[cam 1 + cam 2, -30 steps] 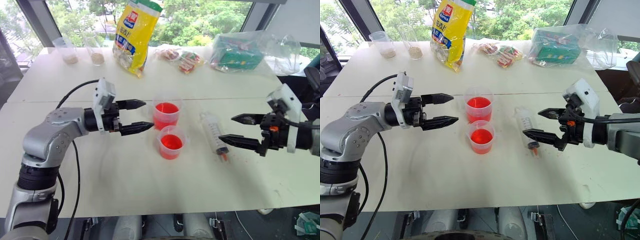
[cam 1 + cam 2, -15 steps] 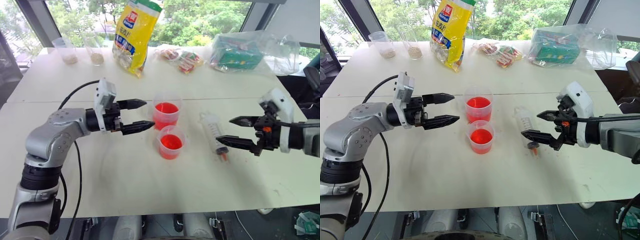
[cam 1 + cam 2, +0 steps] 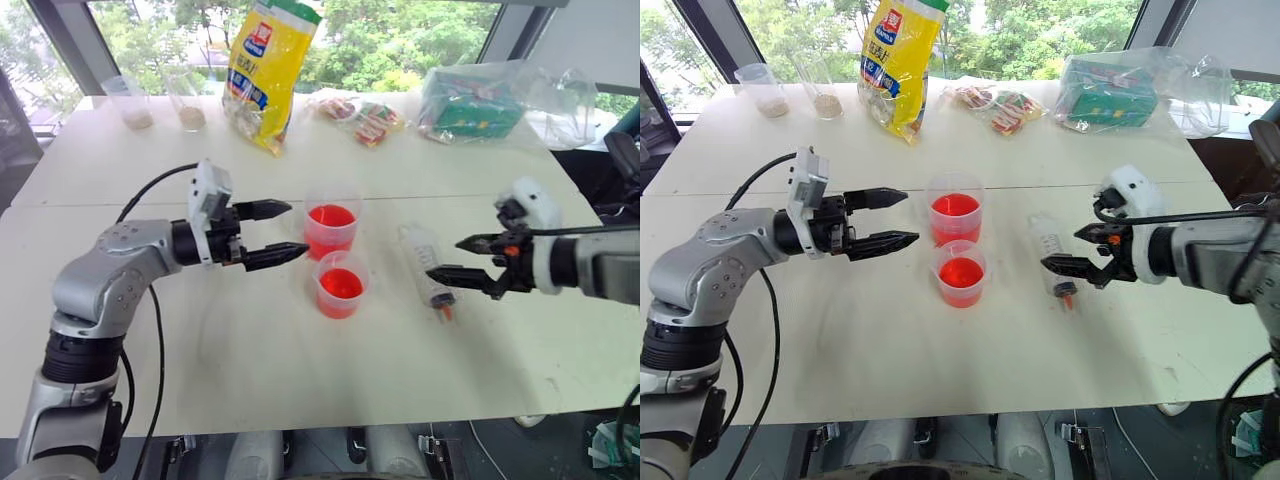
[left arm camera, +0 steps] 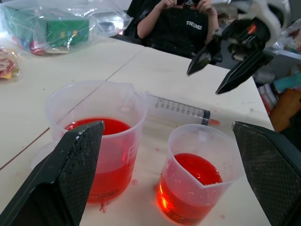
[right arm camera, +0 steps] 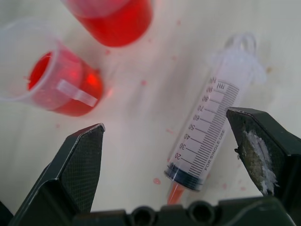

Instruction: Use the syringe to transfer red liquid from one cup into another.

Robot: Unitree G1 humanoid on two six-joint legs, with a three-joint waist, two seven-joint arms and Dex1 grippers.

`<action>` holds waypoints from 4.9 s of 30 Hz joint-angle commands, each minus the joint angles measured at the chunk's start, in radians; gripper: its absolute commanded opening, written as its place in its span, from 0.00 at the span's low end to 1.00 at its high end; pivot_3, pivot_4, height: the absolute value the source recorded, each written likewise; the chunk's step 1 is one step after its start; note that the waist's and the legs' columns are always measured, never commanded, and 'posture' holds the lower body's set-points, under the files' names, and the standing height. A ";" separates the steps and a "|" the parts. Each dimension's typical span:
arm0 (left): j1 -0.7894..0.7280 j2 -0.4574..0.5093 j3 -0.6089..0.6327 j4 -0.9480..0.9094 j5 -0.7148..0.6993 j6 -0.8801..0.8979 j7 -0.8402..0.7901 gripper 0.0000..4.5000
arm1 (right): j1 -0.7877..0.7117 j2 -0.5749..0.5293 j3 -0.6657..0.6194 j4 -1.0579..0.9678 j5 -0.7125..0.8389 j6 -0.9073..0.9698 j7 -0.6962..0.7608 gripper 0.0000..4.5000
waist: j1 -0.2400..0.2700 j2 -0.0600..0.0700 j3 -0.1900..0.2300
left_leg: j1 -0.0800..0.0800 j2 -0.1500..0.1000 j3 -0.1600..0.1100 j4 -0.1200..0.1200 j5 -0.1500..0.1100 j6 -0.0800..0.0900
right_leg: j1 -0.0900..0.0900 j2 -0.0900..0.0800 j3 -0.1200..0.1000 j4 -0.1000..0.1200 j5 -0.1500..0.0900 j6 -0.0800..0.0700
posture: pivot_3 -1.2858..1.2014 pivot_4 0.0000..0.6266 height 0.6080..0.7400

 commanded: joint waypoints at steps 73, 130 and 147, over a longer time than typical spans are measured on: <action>-0.336 -0.104 0.079 0.176 -0.042 -0.015 0.055 1.00 | -0.120 0.974 0.081 0.550 -0.567 -1.349 0.222 0.30 | -0.023 0.000 0.000 | 0.000 -0.001 0.000 -0.001 0.001 -0.001 | -0.001 0.000 -0.001 0.005 0.003 0.004 | 0.52 0.24 1.00; -0.400 -0.218 -0.015 0.304 0.122 -0.083 0.046 0.02 | -0.067 0.940 0.197 0.679 -0.704 -1.513 0.297 0.30 | -0.023 0.000 0.000 | 0.002 0.000 -0.001 0.000 0.001 -0.002 | 0.001 0.000 -0.001 0.005 0.003 0.004 | 0.52 0.24 1.00; -0.499 -0.190 0.058 0.391 0.128 -0.132 0.075 0.02 | -0.063 0.940 0.222 0.720 -0.696 -1.491 0.336 0.30 | -0.025 0.000 0.000 | 0.003 0.000 -0.001 0.000 0.001 -0.002 | 0.001 0.000 -0.001 0.005 0.003 0.004 | 0.52 0.24 1.00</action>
